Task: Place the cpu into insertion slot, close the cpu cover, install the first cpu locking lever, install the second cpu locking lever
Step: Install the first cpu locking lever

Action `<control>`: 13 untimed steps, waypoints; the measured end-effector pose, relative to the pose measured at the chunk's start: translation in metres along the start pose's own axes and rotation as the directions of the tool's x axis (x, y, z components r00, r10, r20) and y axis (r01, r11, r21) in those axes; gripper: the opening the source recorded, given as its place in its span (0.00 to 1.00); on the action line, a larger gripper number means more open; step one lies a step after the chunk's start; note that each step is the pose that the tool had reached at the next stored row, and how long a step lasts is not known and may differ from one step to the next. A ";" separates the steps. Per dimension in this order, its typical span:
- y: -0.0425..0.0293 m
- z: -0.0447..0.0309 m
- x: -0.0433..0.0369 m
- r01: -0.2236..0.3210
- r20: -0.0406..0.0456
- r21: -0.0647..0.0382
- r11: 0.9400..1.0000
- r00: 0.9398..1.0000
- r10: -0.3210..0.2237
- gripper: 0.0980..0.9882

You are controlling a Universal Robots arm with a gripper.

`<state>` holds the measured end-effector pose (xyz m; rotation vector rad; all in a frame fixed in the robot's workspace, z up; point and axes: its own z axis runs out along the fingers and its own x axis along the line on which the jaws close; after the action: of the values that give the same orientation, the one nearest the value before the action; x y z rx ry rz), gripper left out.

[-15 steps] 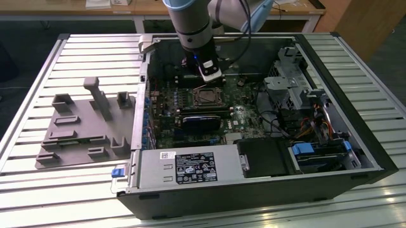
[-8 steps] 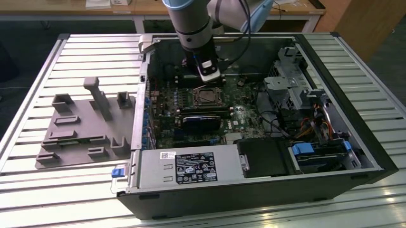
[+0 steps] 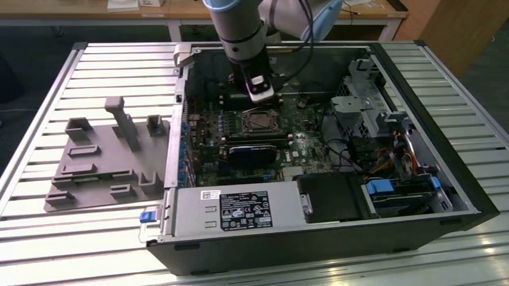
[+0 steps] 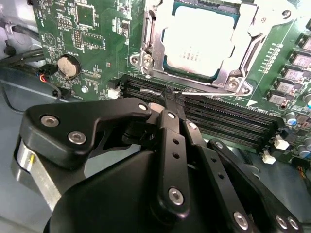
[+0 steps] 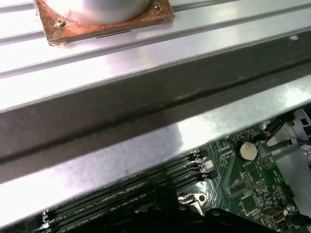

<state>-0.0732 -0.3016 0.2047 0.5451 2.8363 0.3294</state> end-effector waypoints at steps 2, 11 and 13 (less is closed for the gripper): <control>0.0008 0.0005 0.0008 -0.004 0.002 0.003 1.000 1.000 0.004 0.00; 0.0014 0.0037 0.0025 -0.022 0.017 0.028 0.999 1.000 0.021 0.00; 0.0019 0.0042 0.0028 -0.025 0.018 0.030 0.999 1.000 0.025 0.00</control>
<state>-0.0740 -0.2981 0.2007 0.5873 2.8237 0.2849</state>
